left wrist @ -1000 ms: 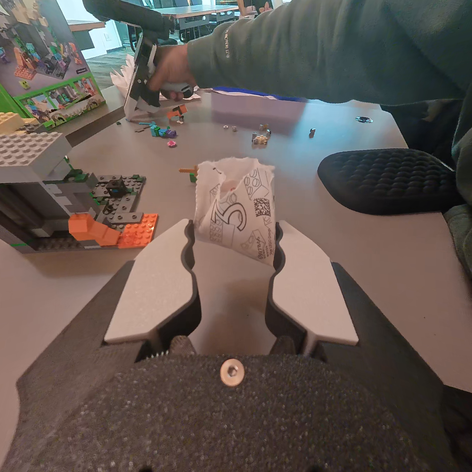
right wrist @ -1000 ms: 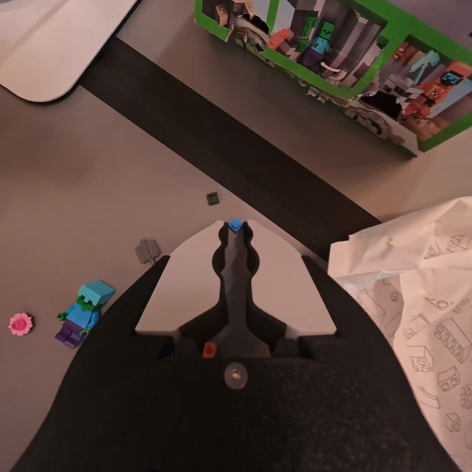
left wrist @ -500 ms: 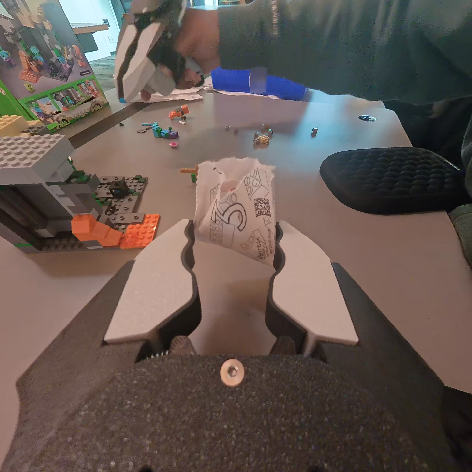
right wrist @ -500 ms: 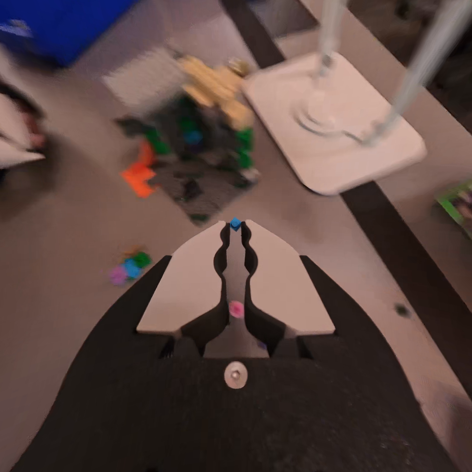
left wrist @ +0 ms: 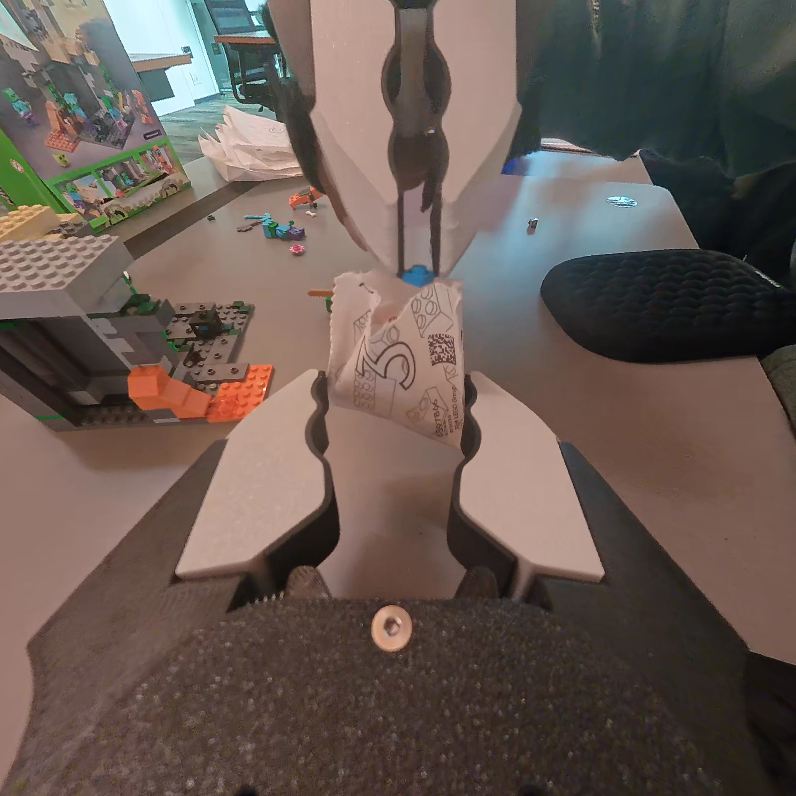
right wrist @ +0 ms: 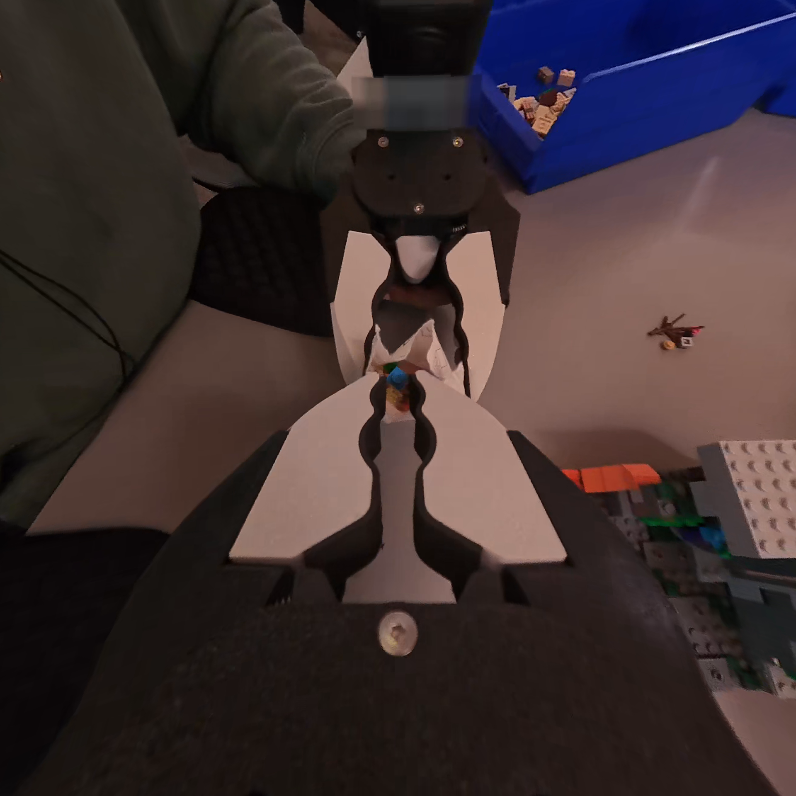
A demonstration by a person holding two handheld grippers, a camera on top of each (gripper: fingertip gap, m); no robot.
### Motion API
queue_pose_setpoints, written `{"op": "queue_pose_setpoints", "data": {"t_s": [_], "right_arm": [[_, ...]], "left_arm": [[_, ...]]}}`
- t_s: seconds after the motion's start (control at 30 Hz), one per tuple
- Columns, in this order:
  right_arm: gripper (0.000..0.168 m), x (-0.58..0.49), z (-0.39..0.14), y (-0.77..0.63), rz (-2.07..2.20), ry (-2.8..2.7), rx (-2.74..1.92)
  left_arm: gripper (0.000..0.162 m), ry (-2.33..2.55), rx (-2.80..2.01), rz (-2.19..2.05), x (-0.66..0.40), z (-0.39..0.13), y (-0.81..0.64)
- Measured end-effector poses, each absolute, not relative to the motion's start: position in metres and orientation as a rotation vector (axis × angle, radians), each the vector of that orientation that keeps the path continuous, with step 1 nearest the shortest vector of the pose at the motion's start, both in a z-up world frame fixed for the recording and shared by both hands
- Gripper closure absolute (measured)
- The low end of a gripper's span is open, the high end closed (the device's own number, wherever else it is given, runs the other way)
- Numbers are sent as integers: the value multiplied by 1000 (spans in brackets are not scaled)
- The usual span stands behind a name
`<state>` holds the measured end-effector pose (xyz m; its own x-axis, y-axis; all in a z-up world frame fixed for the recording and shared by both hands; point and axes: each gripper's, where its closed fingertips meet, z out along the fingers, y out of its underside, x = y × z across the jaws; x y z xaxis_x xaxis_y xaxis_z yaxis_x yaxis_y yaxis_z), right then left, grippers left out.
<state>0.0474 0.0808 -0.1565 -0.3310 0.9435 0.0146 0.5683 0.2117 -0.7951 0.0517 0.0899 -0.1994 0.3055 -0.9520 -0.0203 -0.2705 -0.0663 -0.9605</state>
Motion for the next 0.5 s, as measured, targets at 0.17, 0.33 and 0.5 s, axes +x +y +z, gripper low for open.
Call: {"op": "queue_pose_setpoints", "data": {"t_s": [0.17,0.33,0.5], "right_arm": [[153,45,-159,86,886,-1990,-1389],[149,43,-156,88,830,-1983,-1366],[145,43,-156,89,796,-1988,-1360]], "left_arm": [[102,1161,-1562,-842,52,-200,90],[102,1173,-1561,-840,53,-201,89],[102,1180,-1556,-840,53,-201,87]]}}
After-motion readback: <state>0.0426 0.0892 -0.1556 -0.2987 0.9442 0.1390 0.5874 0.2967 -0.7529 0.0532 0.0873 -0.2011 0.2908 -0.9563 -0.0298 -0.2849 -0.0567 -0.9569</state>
